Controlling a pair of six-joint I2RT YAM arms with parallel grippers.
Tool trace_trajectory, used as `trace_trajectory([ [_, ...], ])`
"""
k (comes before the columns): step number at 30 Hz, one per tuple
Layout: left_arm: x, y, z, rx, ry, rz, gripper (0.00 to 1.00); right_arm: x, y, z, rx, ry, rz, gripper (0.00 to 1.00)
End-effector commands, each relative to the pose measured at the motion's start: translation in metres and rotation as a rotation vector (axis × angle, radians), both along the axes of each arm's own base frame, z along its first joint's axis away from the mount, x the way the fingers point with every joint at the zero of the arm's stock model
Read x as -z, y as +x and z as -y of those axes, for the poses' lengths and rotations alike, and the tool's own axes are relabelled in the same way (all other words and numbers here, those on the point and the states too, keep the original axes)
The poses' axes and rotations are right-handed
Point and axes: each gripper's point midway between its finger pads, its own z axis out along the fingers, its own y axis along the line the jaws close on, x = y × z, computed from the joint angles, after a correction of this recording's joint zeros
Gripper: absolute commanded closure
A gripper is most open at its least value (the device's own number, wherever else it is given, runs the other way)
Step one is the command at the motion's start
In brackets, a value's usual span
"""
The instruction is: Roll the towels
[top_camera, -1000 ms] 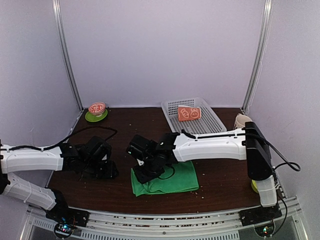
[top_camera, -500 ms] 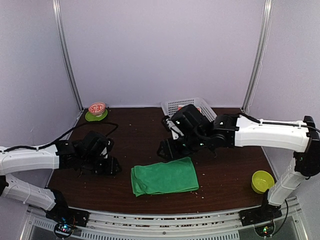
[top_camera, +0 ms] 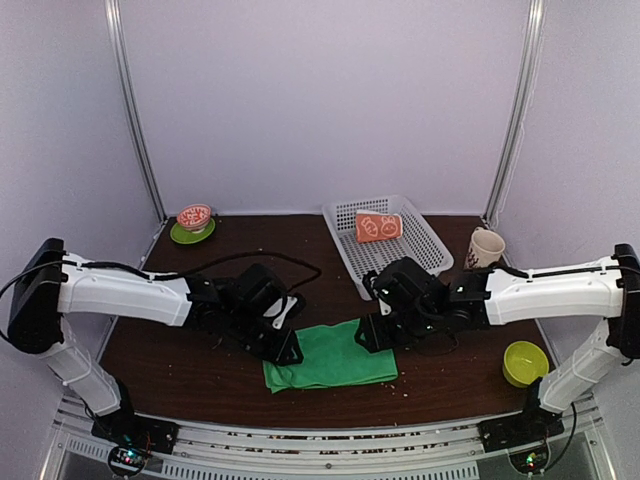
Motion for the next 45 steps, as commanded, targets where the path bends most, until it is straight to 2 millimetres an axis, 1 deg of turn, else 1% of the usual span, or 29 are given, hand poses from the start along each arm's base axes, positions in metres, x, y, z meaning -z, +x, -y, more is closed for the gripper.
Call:
trace_trajectory([
  [1,0.026,-0.021,-0.016,0.005,0.029,-0.071,0.79,-0.014,0.009,-0.008,0.017,0.046,0.042,0.49],
  [3,0.036,-0.029,-0.029,-0.014,0.049,-0.093,0.81,-0.014,0.01,-0.009,0.016,0.039,0.042,0.49],
  [7,0.041,-0.038,-0.05,-0.054,0.058,-0.093,0.82,-0.013,0.011,-0.011,0.014,0.036,0.043,0.49],
  [9,0.049,-0.044,-0.06,-0.061,0.082,-0.109,0.83,-0.012,0.013,-0.012,0.017,0.029,0.044,0.5],
  [11,0.053,-0.047,-0.066,-0.064,0.095,-0.119,0.88,-0.013,0.014,-0.012,0.02,0.025,0.048,0.49],
  [12,0.05,-0.048,-0.067,-0.066,0.09,-0.115,0.9,-0.015,0.015,-0.012,0.023,0.029,0.053,0.5],
  [14,0.038,-0.046,-0.07,-0.067,0.077,-0.082,0.91,-0.019,0.017,-0.01,0.034,0.027,0.072,0.49],
  [15,0.029,-0.042,-0.07,-0.068,0.07,-0.055,0.9,-0.021,0.018,-0.008,0.04,0.028,0.082,0.49],
  [16,0.017,-0.039,-0.069,-0.067,0.061,-0.027,0.88,-0.021,0.019,-0.005,0.045,0.025,0.091,0.49],
  [17,0.003,-0.034,-0.067,-0.061,0.043,0.005,0.84,-0.019,0.019,-0.002,0.047,0.021,0.095,0.49],
  [19,-0.028,-0.024,-0.059,-0.05,0.008,0.072,0.8,-0.012,0.018,0.002,0.043,0.006,0.089,0.5],
  [21,-0.057,-0.012,-0.047,-0.038,-0.033,0.139,0.78,-0.001,0.016,0.006,0.036,-0.022,0.079,0.5],
  [22,-0.069,-0.006,-0.038,-0.027,-0.058,0.166,0.77,0.005,0.015,0.007,0.036,-0.031,0.07,0.5],
  [23,-0.078,0.001,-0.028,-0.018,-0.08,0.189,0.77,0.01,0.014,0.007,0.035,-0.033,0.063,0.5],
  [25,-0.085,0.016,-0.004,0.003,-0.108,0.198,0.77,0.019,0.012,0.007,0.042,-0.027,0.045,0.51],
  [27,-0.062,0.026,0.017,0.033,-0.063,0.157,0.82,0.027,0.012,0.006,0.049,-0.022,0.032,0.51],
  [28,-0.051,0.029,0.023,0.038,-0.041,0.138,0.86,0.032,0.012,0.006,0.056,-0.026,0.023,0.52],
  [30,-0.023,0.035,0.027,0.015,0.011,0.099,0.92,0.04,0.011,0.005,0.062,-0.029,-0.001,0.53],
  [33,0.013,0.041,0.018,-0.033,0.036,0.025,0.93,0.055,0.002,0.007,0.052,-0.042,-0.05,0.55],
  [35,0.03,0.043,0.008,-0.072,0.047,-0.011,0.94,0.069,-0.006,0.015,0.048,-0.075,-0.086,0.56],
  [37,0.043,0.044,-0.003,-0.105,0.059,-0.032,0.94,0.081,-0.015,0.025,0.042,-0.109,-0.125,0.56],
  [41,0.07,0.039,-0.021,-0.124,0.11,-0.072,0.94,0.109,-0.039,0.047,0.025,-0.162,-0.212,0.56],
  [43,0.085,0.033,-0.028,-0.12,0.143,-0.099,0.95,0.113,-0.045,0.054,0.023,-0.179,-0.225,0.57],
  [45,0.09,0.027,-0.032,-0.116,0.142,-0.108,0.95,0.107,-0.045,0.058,0.031,-0.178,-0.213,0.57],
])
